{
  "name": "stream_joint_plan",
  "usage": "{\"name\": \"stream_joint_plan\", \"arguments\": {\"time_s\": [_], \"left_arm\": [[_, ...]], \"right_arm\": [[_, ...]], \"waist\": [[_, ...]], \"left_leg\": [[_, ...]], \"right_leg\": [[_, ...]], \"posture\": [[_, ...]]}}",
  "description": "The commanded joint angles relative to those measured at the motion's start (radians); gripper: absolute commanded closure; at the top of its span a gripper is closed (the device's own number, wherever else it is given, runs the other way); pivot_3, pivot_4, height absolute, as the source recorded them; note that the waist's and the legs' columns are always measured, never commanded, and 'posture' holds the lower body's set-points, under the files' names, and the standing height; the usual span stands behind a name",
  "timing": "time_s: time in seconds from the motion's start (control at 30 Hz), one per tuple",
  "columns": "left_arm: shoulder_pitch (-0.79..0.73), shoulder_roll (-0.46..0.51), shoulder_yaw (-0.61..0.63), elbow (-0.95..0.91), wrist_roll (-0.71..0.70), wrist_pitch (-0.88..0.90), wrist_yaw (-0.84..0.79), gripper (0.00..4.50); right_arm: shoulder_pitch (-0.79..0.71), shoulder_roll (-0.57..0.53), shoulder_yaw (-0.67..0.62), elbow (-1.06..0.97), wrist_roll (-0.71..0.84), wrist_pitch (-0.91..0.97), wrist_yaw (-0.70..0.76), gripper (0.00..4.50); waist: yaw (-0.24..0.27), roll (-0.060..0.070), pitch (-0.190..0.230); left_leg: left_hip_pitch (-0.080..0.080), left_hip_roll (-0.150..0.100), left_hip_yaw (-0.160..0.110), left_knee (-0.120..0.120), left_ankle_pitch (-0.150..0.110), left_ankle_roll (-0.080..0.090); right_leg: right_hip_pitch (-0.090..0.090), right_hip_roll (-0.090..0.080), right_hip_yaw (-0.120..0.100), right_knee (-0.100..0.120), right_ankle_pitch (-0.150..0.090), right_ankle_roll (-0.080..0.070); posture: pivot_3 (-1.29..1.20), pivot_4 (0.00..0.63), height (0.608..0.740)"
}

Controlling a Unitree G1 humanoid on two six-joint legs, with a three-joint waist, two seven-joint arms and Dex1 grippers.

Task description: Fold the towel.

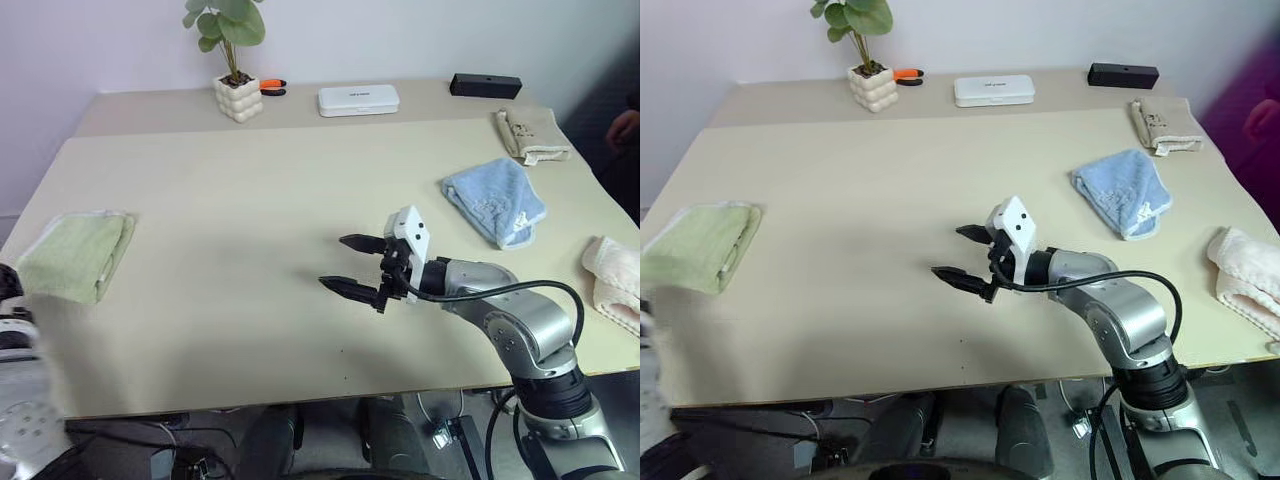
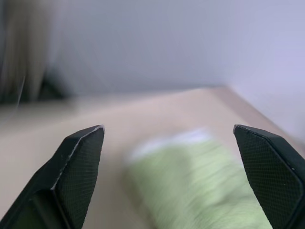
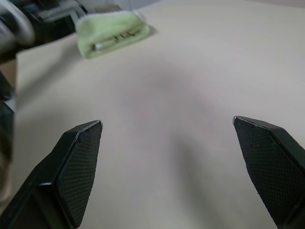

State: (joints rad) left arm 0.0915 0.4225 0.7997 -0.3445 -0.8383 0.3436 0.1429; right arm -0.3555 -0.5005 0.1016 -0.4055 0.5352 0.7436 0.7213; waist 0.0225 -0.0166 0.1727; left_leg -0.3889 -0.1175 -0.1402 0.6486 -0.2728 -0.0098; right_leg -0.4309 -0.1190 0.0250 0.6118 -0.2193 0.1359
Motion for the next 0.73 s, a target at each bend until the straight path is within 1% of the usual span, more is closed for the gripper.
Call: {"name": "stream_joint_plan", "arguments": {"time_s": [0.03,0.07,0.1,0.13,0.27,0.37,0.5,0.63,0.73], "left_arm": [[0.058,0.115,-0.248,-0.147,0.133,0.041,-0.196,0.05],[0.084,0.177,-0.356,-0.166,0.219,0.029,-0.269,0.05],[0.1,0.217,-0.442,-0.179,0.29,0.009,-0.327,0.05],[0.109,0.241,-0.499,-0.187,0.338,-0.007,-0.36,0.05],[0.052,0.192,-0.613,-0.123,0.394,-0.075,-0.438,0.05],[0.026,0.168,-0.659,-0.096,0.427,-0.096,-0.491,0.05],[0.0,0.143,-0.667,-0.056,0.449,-0.116,-0.536,0.05],[-0.042,0.136,-0.695,-0.009,0.475,-0.13,-0.594,0.05],[-0.054,0.125,-0.697,-0.002,0.49,-0.127,-0.604,0.05]], "right_arm": [[-0.015,-0.023,-0.025,0.059,-0.098,-0.105,-0.042,0.0],[-0.02,-0.031,-0.021,0.094,-0.151,-0.145,-0.067,0.0],[-0.018,-0.041,-0.017,0.122,-0.196,-0.184,-0.085,0.0],[-0.015,-0.048,-0.016,0.14,-0.224,-0.214,-0.092,0.0],[0.037,-0.076,-0.076,0.188,-0.265,-0.293,-0.108,0.0],[0.09,-0.116,-0.136,0.183,-0.253,-0.32,-0.078,0.0],[0.132,-0.132,-0.179,0.163,-0.226,-0.32,-0.054,0.0],[0.214,-0.16,-0.231,0.116,-0.199,-0.312,-0.016,0.0],[0.215,-0.165,-0.239,0.122,-0.199,-0.312,-0.016,0.0]], "waist": [[0.018,0.002,0.0],[0.019,0.002,0.0],[0.018,0.002,0.0],[0.015,0.003,0.0],[0.008,0.004,0.001],[0.006,0.004,0.001],[-0.004,0.004,0.001],[-0.006,0.004,0.001],[-0.009,0.004,0.001]], "left_leg": [[0.001,0.0,0.0,0.0,0.0,0.0],[0.002,0.0,0.001,0.0,0.0,0.0],[0.002,0.0,0.001,0.001,0.0,0.0],[0.003,0.0,0.001,0.001,0.0,0.0],[0.002,0.003,0.003,-0.003,0.0,0.0],[0.0,0.006,0.003,-0.004,0.001,-0.004],[0.0,0.006,0.003,-0.003,-0.001,-0.001],[0.0,0.006,0.002,-0.002,-0.001,-0.001],[0.0,0.006,0.002,-0.002,-0.001,-0.001]], "right_leg": [[0.002,0.0,0.0,-0.001,-0.001,-0.003],[0.003,0.0,0.0,-0.002,-0.001,-0.004],[0.003,0.0,0.0,-0.002,-0.001,-0.004],[0.003,0.0,0.0,-0.002,-0.001,-0.004],[-0.001,0.002,0.0,-0.001,0.001,-0.001],[-0.004,0.005,0.0,0.0,0.0,-0.003],[-0.003,0.005,0.0,0.0,0.0,-0.003],[-0.002,0.005,-0.001,0.0,0.001,-0.004],[-0.002,0.005,-0.001,0.0,0.001,-0.003]], "posture": [[0.0,0.15,0.74],[0.0,0.15,0.74],[0.0,0.15,0.74],[0.0,0.15,0.74],[0.0,0.15,0.74],[0.0,0.15,0.74],[0.0,0.15,0.74],[0.0,0.15,0.74],[0.0,0.15,0.74]]}}
